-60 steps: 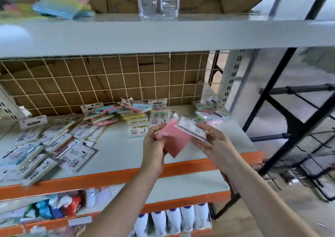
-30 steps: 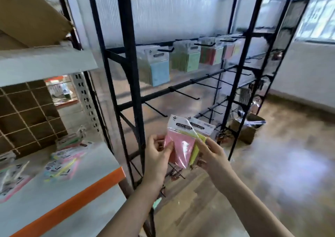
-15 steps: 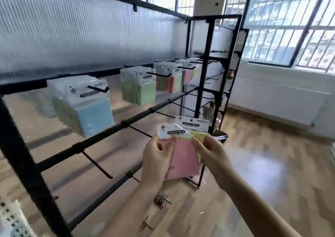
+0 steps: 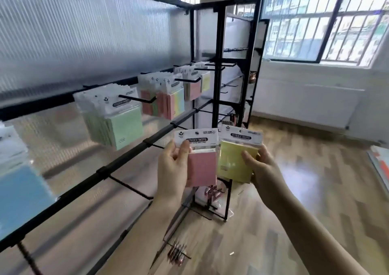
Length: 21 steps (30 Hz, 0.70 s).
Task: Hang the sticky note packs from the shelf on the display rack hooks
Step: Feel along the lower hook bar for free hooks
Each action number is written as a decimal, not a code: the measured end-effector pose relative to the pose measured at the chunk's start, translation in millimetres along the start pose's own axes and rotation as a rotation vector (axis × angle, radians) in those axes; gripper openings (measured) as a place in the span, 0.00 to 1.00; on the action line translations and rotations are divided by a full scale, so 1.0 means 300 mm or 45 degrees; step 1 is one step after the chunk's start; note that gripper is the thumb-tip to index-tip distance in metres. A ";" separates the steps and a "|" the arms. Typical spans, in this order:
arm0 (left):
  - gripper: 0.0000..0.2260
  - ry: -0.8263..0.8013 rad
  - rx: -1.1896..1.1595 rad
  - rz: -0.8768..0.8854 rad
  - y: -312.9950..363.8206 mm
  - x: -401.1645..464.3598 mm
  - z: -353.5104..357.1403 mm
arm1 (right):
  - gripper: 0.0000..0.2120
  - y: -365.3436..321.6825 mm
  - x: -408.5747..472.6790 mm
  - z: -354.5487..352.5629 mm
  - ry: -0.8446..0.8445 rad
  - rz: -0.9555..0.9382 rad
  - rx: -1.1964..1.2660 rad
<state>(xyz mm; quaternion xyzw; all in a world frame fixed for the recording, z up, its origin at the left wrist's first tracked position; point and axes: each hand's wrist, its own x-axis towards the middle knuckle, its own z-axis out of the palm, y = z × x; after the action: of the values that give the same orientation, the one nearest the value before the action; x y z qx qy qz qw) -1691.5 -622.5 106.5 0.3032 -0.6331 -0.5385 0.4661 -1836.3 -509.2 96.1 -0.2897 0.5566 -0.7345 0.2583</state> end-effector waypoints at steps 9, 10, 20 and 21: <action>0.13 0.151 0.090 0.159 -0.065 0.228 0.249 | 0.08 -0.001 0.355 -0.204 0.111 0.054 -0.154; 0.13 0.173 0.107 0.180 -0.067 0.252 0.283 | 0.11 -0.001 0.400 -0.223 0.068 0.051 -0.206; 0.14 0.281 0.298 0.275 -0.043 0.447 0.570 | 0.04 -0.097 0.772 -0.277 -0.569 -0.279 -0.486; 0.13 0.297 0.317 0.283 -0.035 0.461 0.591 | 0.04 -0.111 0.799 -0.272 -0.585 -0.296 -0.483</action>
<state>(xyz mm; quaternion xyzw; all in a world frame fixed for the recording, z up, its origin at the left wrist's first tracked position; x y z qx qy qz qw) -1908.1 -676.7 135.4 0.3470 -0.6661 -0.3627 0.5516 -2063.8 -614.7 144.0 -0.5527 0.5739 -0.5576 0.2328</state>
